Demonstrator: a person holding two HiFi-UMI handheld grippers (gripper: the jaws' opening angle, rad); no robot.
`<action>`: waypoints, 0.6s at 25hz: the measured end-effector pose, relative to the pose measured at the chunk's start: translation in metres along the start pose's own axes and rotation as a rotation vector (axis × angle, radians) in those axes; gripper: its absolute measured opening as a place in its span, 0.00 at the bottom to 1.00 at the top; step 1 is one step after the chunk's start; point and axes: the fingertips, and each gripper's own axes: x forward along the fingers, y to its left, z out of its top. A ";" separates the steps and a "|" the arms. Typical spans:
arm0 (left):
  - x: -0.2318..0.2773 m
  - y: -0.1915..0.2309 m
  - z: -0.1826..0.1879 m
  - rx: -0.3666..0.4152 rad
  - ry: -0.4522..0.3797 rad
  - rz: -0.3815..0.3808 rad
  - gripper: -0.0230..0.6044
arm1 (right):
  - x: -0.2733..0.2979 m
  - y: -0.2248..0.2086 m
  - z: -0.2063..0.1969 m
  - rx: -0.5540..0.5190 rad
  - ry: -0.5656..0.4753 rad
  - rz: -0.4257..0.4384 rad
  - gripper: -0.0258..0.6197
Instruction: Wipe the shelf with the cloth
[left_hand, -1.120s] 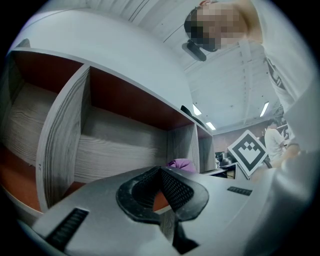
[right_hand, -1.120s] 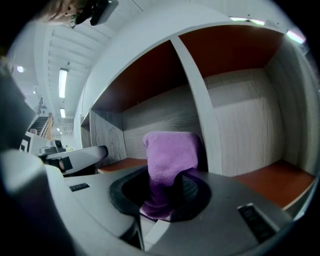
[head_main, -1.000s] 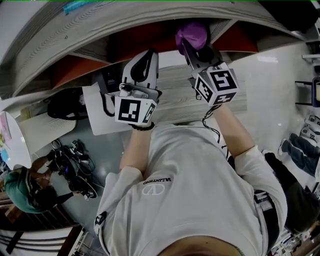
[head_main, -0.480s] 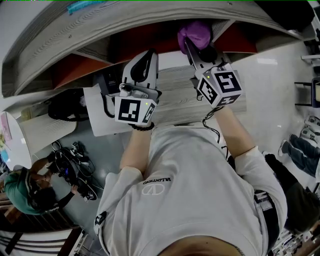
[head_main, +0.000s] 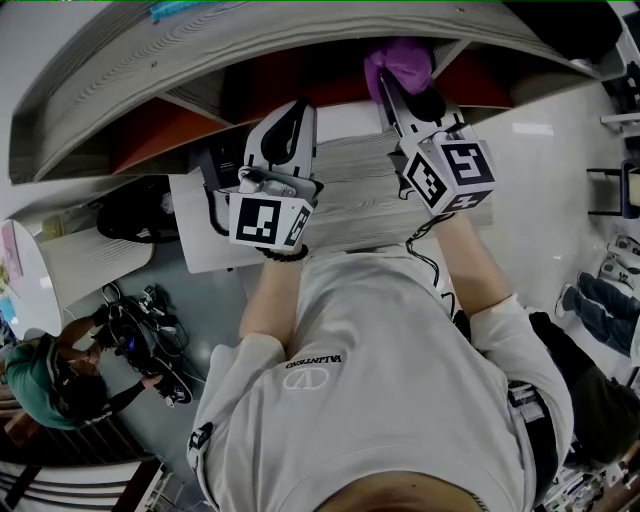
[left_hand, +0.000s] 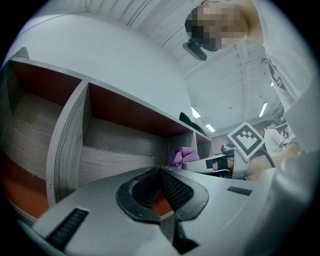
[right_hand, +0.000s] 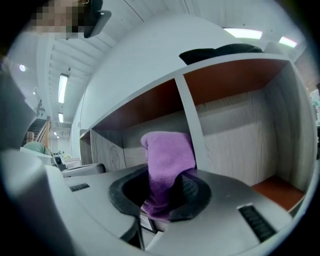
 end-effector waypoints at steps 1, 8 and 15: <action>-0.001 0.000 0.002 0.002 -0.003 0.000 0.03 | 0.000 0.000 0.003 -0.001 -0.005 -0.001 0.16; -0.002 -0.003 0.019 0.032 -0.015 -0.010 0.03 | -0.005 0.004 0.022 -0.017 -0.032 -0.003 0.16; 0.001 -0.002 0.034 0.070 0.002 -0.004 0.03 | -0.006 0.007 0.036 -0.031 -0.051 -0.005 0.16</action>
